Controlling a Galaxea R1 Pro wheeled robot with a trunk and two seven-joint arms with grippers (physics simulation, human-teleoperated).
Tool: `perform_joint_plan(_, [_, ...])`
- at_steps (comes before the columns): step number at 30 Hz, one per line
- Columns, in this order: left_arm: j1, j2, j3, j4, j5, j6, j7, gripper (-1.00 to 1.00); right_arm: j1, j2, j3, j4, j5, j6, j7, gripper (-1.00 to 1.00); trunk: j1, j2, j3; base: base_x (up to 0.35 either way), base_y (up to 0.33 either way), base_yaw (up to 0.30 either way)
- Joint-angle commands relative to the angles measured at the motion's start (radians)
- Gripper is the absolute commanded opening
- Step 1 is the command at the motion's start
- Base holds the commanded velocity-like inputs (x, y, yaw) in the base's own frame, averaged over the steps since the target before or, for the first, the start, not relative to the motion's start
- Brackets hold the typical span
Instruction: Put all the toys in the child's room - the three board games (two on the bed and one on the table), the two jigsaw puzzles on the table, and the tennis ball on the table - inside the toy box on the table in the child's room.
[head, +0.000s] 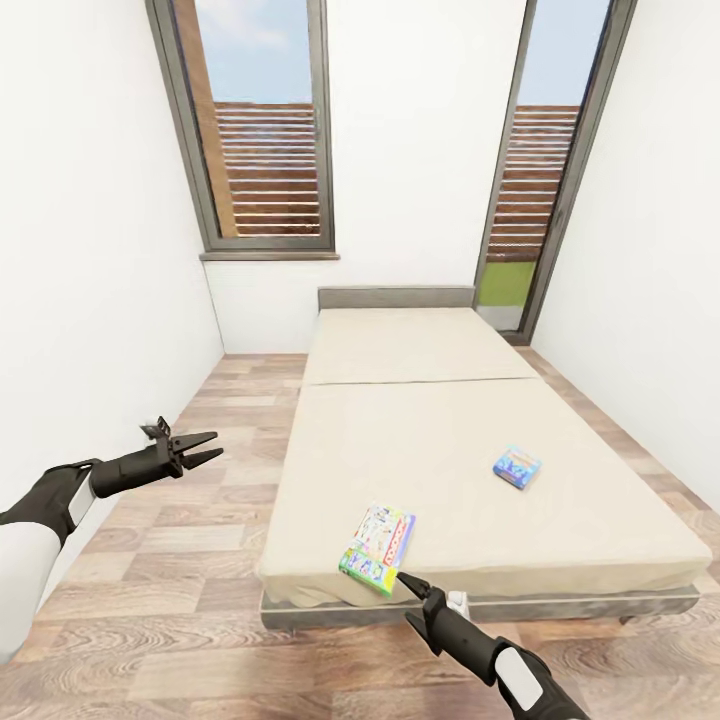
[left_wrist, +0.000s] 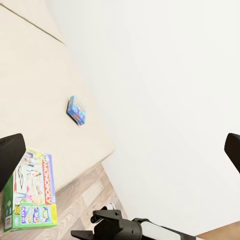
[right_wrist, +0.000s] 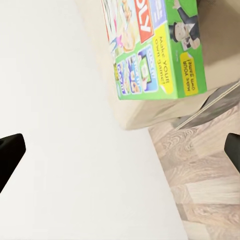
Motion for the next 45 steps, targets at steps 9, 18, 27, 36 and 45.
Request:
perform_joint_plan(9, [-0.001, 0.000, 0.002, 0.000, -0.003, 0.010, -0.005, 1.00, 0.000, -0.006, -0.004, 0.000, -0.004, 0.008, 0.000, 1.00, 0.000, 0.000, -0.001, 0.010, 0.023, 0.000])
perform_joint_plan(18, [-0.001, 0.000, 0.002, -0.006, -0.002, 0.011, -0.006, 1.00, 0.000, -0.007, -0.004, -0.001, -0.005, 0.008, 0.001, 1.00, 0.023, -0.042, -0.020, 0.001, 0.001, 0.000])
perform_joint_plan(27, [-0.001, 0.002, -0.087, -0.023, -0.002, 0.019, -0.013, 1.00, 0.000, -0.006, -0.004, -0.001, -0.003, 0.007, 0.016, 1.00, 0.057, -0.105, -0.048, 0.000, 0.000, 0.000])
perform_joint_plan(36, [0.024, 0.000, -0.187, -0.175, -0.001, 0.127, -0.013, 1.00, 0.000, -0.015, -0.003, -0.001, -0.002, 0.005, 0.112, 1.00, 0.092, -0.168, -0.076, 0.000, 0.000, 0.000])
perform_joint_plan(45, [0.036, 0.000, -0.201, -0.208, -0.001, 0.149, -0.013, 1.00, 0.000, -0.016, -0.003, -0.001, -0.001, 0.004, 0.143, 1.00, 0.126, -0.231, -0.104, 0.000, 0.000, 0.000])
